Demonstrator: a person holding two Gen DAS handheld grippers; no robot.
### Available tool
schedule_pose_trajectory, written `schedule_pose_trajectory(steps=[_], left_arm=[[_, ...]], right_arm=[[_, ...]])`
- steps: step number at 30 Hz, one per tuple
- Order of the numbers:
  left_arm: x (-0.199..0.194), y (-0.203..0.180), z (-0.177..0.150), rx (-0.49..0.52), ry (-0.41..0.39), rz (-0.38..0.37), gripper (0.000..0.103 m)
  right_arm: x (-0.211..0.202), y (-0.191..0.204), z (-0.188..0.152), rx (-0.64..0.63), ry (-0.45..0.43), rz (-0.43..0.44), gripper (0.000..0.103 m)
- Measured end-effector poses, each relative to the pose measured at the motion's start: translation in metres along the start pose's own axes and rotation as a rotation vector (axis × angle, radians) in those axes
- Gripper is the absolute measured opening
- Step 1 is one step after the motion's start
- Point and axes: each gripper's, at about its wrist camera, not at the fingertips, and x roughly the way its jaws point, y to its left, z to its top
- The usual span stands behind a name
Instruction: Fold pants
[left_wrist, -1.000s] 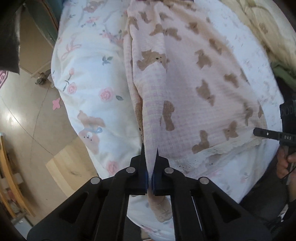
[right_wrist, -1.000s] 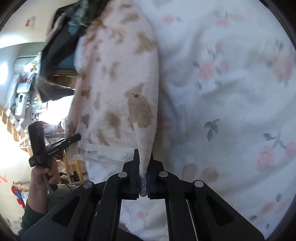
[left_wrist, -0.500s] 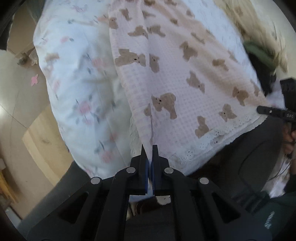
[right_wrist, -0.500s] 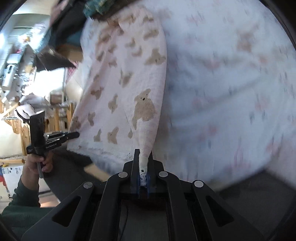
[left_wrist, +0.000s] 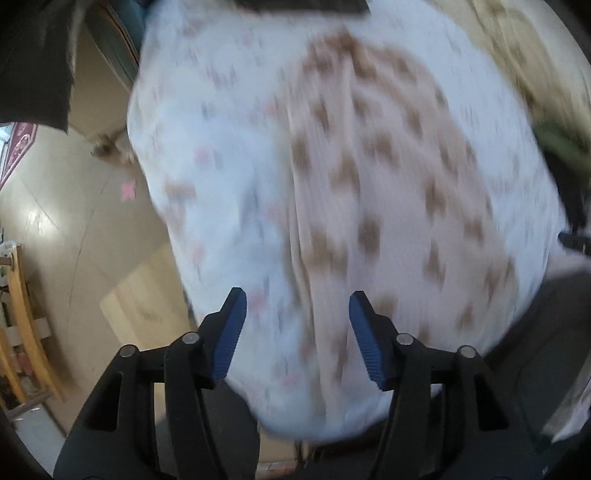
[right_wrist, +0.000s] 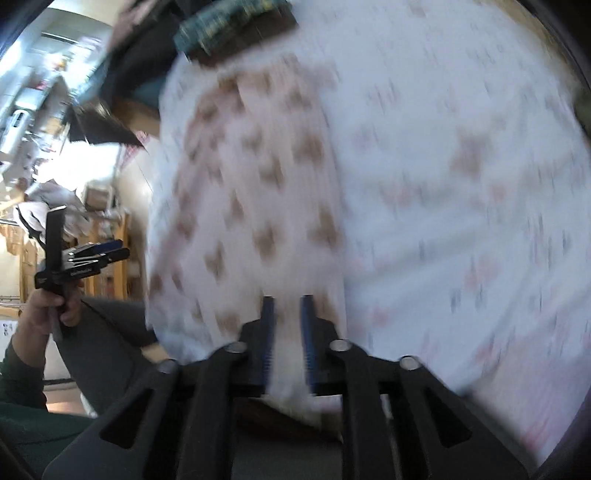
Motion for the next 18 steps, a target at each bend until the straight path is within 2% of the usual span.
schedule_pose_trajectory(steps=[1, 2, 5, 7, 10, 11, 15, 18], left_arm=[[-0.002, 0.003, 0.015, 0.005, -0.040, -0.006, 0.056], [-0.002, 0.002, 0.033, 0.024, -0.092, -0.009, 0.059], [-0.003, -0.005, 0.076, 0.089, -0.214, 0.025, 0.068], [0.005, -0.010, 0.110, 0.127, -0.251, 0.027, 0.068], [0.025, -0.021, 0.151, 0.193, -0.267, 0.004, 0.068], [0.035, -0.026, 0.169, 0.229, -0.270, 0.017, 0.068], [0.067, -0.044, 0.217, 0.365, -0.251, 0.014, 0.068], [0.088, -0.049, 0.247, 0.435, -0.211, -0.026, 0.068]], right_arm=[[0.003, 0.005, 0.014, -0.013, -0.030, 0.018, 0.048], [0.003, 0.006, 0.025, -0.019, -0.056, 0.030, 0.065], [0.008, 0.012, 0.066, -0.045, -0.130, 0.046, 0.066], [0.012, 0.013, 0.096, -0.049, -0.167, 0.060, 0.065], [0.025, 0.006, 0.142, -0.032, -0.195, 0.061, 0.065], [0.032, 0.003, 0.161, -0.033, -0.195, 0.057, 0.065], [0.063, -0.007, 0.221, -0.057, -0.136, 0.058, 0.065], [0.089, -0.011, 0.259, -0.119, -0.097, 0.040, 0.065]])
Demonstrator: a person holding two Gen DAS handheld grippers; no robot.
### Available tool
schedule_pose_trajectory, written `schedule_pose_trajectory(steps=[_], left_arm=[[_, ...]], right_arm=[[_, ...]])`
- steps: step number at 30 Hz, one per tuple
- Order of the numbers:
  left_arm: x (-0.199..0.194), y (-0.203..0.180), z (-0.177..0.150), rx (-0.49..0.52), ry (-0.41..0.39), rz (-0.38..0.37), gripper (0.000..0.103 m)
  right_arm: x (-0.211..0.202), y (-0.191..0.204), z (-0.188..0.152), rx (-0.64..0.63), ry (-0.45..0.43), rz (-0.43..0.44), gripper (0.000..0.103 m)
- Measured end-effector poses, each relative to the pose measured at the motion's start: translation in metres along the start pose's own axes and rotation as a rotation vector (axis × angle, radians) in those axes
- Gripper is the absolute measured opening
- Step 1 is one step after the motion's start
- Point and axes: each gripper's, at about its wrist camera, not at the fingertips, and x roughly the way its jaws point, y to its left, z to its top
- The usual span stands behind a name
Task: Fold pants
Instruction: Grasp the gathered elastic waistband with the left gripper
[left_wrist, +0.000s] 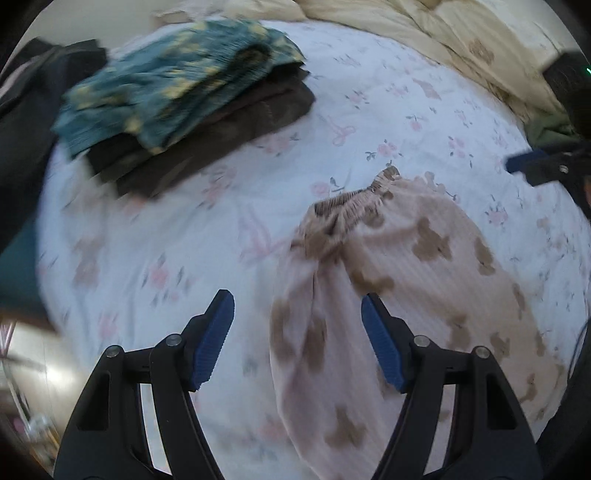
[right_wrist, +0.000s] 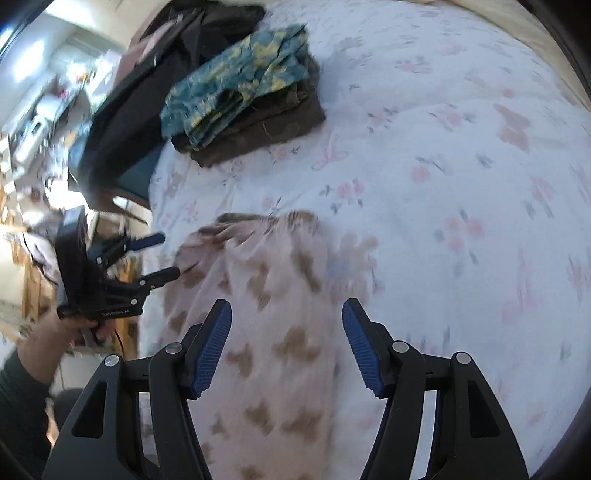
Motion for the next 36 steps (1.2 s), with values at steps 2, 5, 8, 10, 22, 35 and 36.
schedule_pose_trajectory(steps=[2, 5, 8, 10, 22, 35, 36], left_arm=[[0.013, 0.005, 0.014, 0.019, 0.016, -0.050, 0.068], [0.030, 0.003, 0.024, 0.072, 0.041, -0.088, 0.068], [0.045, -0.005, 0.028, 0.153, 0.066, -0.092, 0.067], [0.055, -0.007, 0.030, 0.185, 0.083, -0.082, 0.066], [0.073, -0.003, 0.041, 0.157, 0.088, -0.201, 0.009], [0.024, 0.018, 0.129, 0.043, -0.092, 0.074, 0.008], [0.016, 0.019, 0.137, 0.043, -0.113, 0.093, 0.008]], right_arm=[[0.019, -0.006, 0.016, -0.019, 0.023, 0.003, 0.064], [0.051, -0.020, 0.034, -0.025, 0.060, -0.013, 0.063], [0.076, -0.026, 0.043, -0.030, 0.075, 0.009, 0.062], [0.091, -0.028, 0.047, -0.035, 0.083, 0.028, 0.061], [0.113, -0.022, 0.053, -0.144, 0.104, 0.107, 0.011], [0.044, 0.040, 0.146, -0.377, -0.069, -0.150, 0.008], [0.032, 0.049, 0.157, -0.397, -0.100, -0.176, 0.008]])
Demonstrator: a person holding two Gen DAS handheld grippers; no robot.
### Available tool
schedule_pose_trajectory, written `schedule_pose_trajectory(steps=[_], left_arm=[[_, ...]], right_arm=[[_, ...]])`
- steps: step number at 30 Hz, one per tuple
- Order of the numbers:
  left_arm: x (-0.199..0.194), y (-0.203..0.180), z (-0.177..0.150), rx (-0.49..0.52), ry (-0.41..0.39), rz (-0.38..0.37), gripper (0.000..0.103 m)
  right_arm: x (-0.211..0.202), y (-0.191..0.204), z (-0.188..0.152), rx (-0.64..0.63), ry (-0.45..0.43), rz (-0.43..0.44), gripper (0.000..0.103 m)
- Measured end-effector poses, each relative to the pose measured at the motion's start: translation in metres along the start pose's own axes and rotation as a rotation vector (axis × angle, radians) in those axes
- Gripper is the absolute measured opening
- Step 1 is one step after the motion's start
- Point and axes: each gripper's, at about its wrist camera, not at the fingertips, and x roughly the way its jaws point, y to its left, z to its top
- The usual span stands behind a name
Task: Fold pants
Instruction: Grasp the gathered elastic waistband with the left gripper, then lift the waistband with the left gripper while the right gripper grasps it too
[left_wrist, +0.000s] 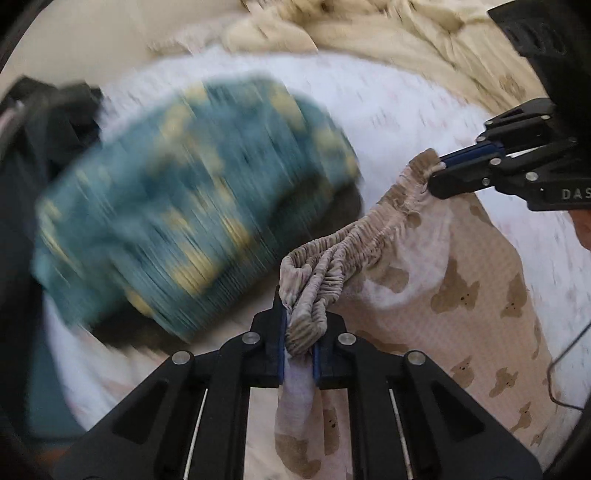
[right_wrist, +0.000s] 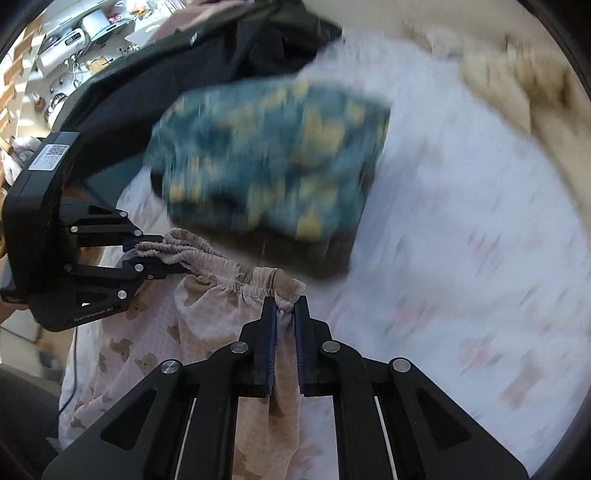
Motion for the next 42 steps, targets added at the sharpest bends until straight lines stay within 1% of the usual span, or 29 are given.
schedule_pose_trajectory(steps=[3, 5, 7, 8, 10, 13, 18, 19, 20, 23, 24, 27, 28, 30, 31, 33, 34, 35, 37, 39, 40, 42], left_arm=[[-0.031, -0.001, 0.031, 0.039, -0.113, 0.083, 0.008], [-0.045, -0.004, 0.038, 0.066, -0.155, 0.100, 0.008], [-0.050, -0.005, 0.036, 0.117, -0.149, 0.099, 0.008], [-0.052, -0.009, 0.031, 0.150, -0.144, 0.103, 0.008], [-0.058, -0.013, 0.020, 0.196, -0.146, 0.085, 0.008], [-0.072, -0.018, -0.005, 0.247, -0.152, 0.046, 0.008], [-0.111, -0.056, -0.055, 0.351, -0.175, 0.000, 0.008], [-0.123, -0.069, -0.071, 0.399, -0.191, 0.000, 0.008], [-0.129, -0.078, -0.081, 0.430, -0.193, 0.004, 0.008], [-0.144, -0.110, -0.120, 0.505, -0.195, 0.004, 0.008], [-0.148, -0.118, -0.131, 0.514, -0.196, 0.002, 0.008], [-0.158, -0.149, -0.174, 0.547, -0.189, -0.006, 0.008], [-0.158, -0.156, -0.183, 0.560, -0.185, -0.002, 0.008], [-0.152, -0.178, -0.214, 0.610, -0.150, 0.006, 0.008], [-0.148, -0.184, -0.223, 0.623, -0.135, 0.005, 0.008], [-0.132, -0.202, -0.252, 0.658, -0.056, -0.019, 0.008], [-0.129, -0.206, -0.259, 0.657, -0.037, -0.032, 0.008], [-0.123, -0.213, -0.268, 0.662, -0.008, -0.046, 0.008], [-0.119, -0.223, -0.282, 0.697, 0.014, -0.046, 0.008], [-0.115, -0.224, -0.291, 0.719, 0.057, -0.062, 0.008], [-0.113, -0.226, -0.298, 0.743, 0.067, -0.057, 0.008], [-0.110, -0.225, -0.307, 0.775, 0.085, -0.044, 0.009]], right_arm=[[-0.031, 0.005, 0.027, -0.045, -0.081, -0.089, 0.008], [-0.043, 0.007, 0.036, -0.063, -0.109, -0.113, 0.008], [-0.048, 0.010, 0.037, -0.100, -0.089, -0.137, 0.008], [-0.052, 0.012, 0.034, -0.119, -0.084, -0.139, 0.008], [-0.059, 0.017, 0.022, -0.146, -0.087, -0.127, 0.008], [-0.068, 0.030, 0.000, -0.180, -0.087, -0.088, 0.008], [-0.091, 0.064, -0.055, -0.254, -0.071, -0.027, 0.008], [-0.097, 0.073, -0.069, -0.270, -0.075, -0.016, 0.008], [-0.102, 0.080, -0.081, -0.284, -0.071, -0.012, 0.008], [-0.118, 0.106, -0.127, -0.312, -0.065, 0.014, 0.008], [-0.120, 0.114, -0.142, -0.322, -0.062, 0.021, 0.008], [-0.125, 0.139, -0.187, -0.338, -0.057, 0.037, 0.008], [-0.124, 0.145, -0.199, -0.344, -0.054, 0.036, 0.008], [-0.118, 0.157, -0.230, -0.347, -0.027, 0.045, 0.008], [-0.113, 0.161, -0.241, -0.347, -0.011, 0.046, 0.008], [-0.097, 0.170, -0.267, -0.342, 0.038, 0.046, 0.008], [-0.088, 0.175, -0.278, -0.341, 0.065, 0.042, 0.008], [-0.081, 0.179, -0.287, -0.342, 0.089, 0.041, 0.008], [-0.069, 0.187, -0.304, -0.344, 0.124, 0.052, 0.008], [-0.063, 0.190, -0.312, -0.340, 0.154, 0.064, 0.008], [-0.060, 0.192, -0.315, -0.346, 0.175, 0.077, 0.008], [-0.059, 0.198, -0.321, -0.364, 0.187, 0.089, 0.008]])
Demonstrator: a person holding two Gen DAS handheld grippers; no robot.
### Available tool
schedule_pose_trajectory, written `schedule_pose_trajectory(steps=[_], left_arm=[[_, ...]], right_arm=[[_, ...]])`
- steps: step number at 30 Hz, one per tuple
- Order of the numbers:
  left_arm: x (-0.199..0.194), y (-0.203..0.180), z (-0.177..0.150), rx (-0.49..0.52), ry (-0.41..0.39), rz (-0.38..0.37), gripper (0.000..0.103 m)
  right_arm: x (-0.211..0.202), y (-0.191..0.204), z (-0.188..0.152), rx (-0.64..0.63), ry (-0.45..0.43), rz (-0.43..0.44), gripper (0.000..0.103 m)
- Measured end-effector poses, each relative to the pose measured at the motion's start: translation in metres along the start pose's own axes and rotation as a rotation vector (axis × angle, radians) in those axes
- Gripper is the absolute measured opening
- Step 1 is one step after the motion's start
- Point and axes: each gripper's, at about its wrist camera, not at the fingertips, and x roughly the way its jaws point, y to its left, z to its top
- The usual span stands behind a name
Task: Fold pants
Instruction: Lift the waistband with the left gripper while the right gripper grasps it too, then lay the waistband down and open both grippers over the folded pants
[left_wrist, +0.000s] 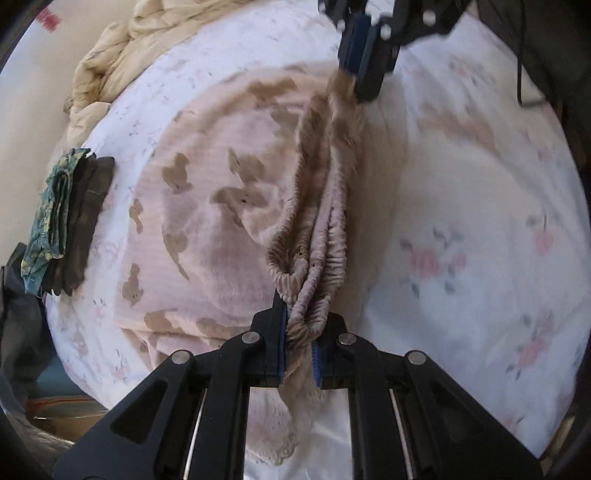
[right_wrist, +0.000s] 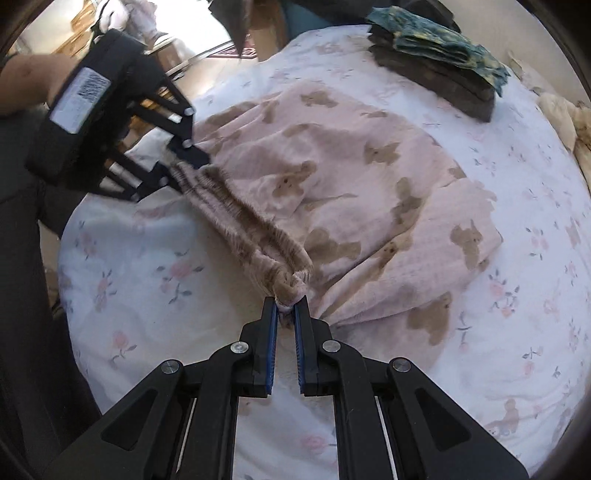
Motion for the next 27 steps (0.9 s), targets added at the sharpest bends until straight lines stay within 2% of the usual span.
schedule_pose_trajectory(steps=[5, 7, 8, 10, 13, 14, 15, 17, 19, 20, 21, 22, 24, 25, 27], left_arm=[[0.004, -0.008, -0.009, 0.038, 0.039, -0.003, 0.014], [0.001, -0.010, -0.012, 0.028, 0.076, -0.043, 0.028], [-0.005, -0.009, -0.015, 0.016, 0.078, -0.100, 0.037], [-0.021, -0.004, -0.022, -0.018, 0.040, -0.133, 0.043], [-0.037, 0.039, -0.035, -0.255, -0.014, -0.218, 0.046], [-0.039, 0.063, -0.041, -0.393, -0.038, -0.246, 0.046], [-0.038, 0.081, -0.047, -0.498, -0.056, -0.255, 0.048], [-0.030, 0.127, -0.061, -0.775, -0.053, -0.199, 0.052], [-0.020, 0.156, -0.073, -0.967, -0.035, -0.165, 0.052], [-0.012, 0.173, -0.082, -1.096, -0.024, -0.173, 0.052], [-0.006, 0.182, -0.089, -1.184, -0.019, -0.184, 0.052], [0.004, 0.196, -0.098, -1.299, -0.038, -0.220, 0.052], [0.016, 0.207, -0.105, -1.392, -0.046, -0.244, 0.052], [0.022, 0.209, -0.108, -1.426, -0.047, -0.249, 0.052], [0.036, 0.215, -0.111, -1.468, -0.051, -0.269, 0.052]], right_arm=[[0.013, 0.007, -0.012, -0.031, 0.090, 0.028, 0.008], [0.018, 0.008, -0.019, -0.029, 0.168, 0.075, 0.008], [0.016, 0.007, -0.022, -0.027, 0.177, 0.076, 0.008], [0.001, -0.010, -0.024, 0.055, 0.143, 0.098, 0.010], [-0.030, -0.054, -0.020, 0.272, 0.008, 0.153, 0.013], [-0.038, -0.068, -0.018, 0.330, -0.036, 0.153, 0.013], [-0.046, -0.089, -0.016, 0.420, -0.088, 0.131, 0.018], [-0.052, -0.120, -0.016, 0.573, -0.150, 0.121, 0.025], [-0.050, -0.156, -0.019, 0.751, -0.206, 0.122, 0.031], [-0.047, -0.173, -0.021, 0.827, -0.235, 0.145, 0.031], [-0.040, -0.185, -0.022, 0.887, -0.247, 0.154, 0.032], [-0.035, -0.196, -0.023, 0.941, -0.257, 0.162, 0.032], [-0.019, -0.219, -0.027, 1.044, -0.286, 0.200, 0.032], [-0.011, -0.224, -0.024, 1.074, -0.284, 0.192, 0.032], [0.003, -0.241, -0.029, 1.152, -0.281, 0.211, 0.032]])
